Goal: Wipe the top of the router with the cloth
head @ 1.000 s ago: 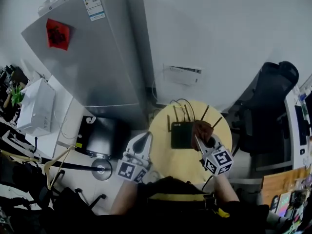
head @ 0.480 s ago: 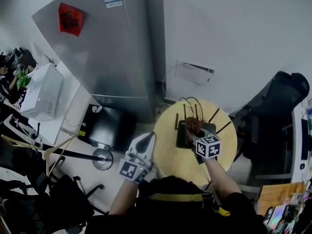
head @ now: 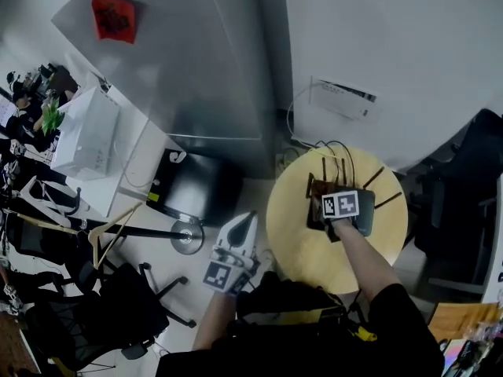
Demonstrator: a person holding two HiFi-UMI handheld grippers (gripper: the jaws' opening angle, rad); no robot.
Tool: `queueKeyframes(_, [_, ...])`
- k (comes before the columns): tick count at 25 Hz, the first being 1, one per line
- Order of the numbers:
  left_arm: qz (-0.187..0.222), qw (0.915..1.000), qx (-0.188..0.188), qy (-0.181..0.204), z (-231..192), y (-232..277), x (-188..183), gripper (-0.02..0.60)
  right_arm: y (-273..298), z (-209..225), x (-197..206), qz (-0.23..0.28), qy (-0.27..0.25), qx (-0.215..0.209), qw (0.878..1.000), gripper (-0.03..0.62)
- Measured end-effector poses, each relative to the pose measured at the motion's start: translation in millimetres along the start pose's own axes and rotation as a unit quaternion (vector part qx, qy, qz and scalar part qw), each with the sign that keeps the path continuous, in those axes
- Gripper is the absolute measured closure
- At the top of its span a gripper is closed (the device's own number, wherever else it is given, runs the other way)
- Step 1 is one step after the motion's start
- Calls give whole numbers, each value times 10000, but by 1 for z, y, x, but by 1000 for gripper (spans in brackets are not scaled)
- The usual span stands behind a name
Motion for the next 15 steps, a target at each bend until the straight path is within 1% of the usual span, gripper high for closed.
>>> queueKeyframes(3, [-124,9996,-217,-152,-5,-8,8,589,16,3,-2,-154,355,16,9992,531])
queueKeyframes(5, [-213,9989,-369,-183,-8,-12,11,589,24,4,-1,-211,328,103,9992,531])
queueKeyframes(6, [-247,9986,-442,-182,-9,-12,12,591,27,4,-1,-220,198,224,9993,531])
queueKeyframes(8, [-261,9983,-500,-172,-10,-8,13,591,31,3,-1,-194,-234,505,9983,530])
queueKeyframes(11, [-260,9988,-372,-176,-7,0,15,589,33,-3,1,-167,-773,784,9938,530])
queueKeyframes(13, [-285,9990,-266,-196,-4,5,15,590,32,-3,2,-167,-924,843,9920,530])
queueKeyframes(15, [-280,9992,-179,-213,-2,9,14,591,29,1,3,-164,-954,890,9913,530])
Point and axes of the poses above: the fingertips, and each gripper's own axes: y forward along the fingers, z to its right, x out of its underside, the point moved 7 cm from there along -y, backward along the fingers, and after that the axes turned 15 degrees about y, right-handed, at the moved point
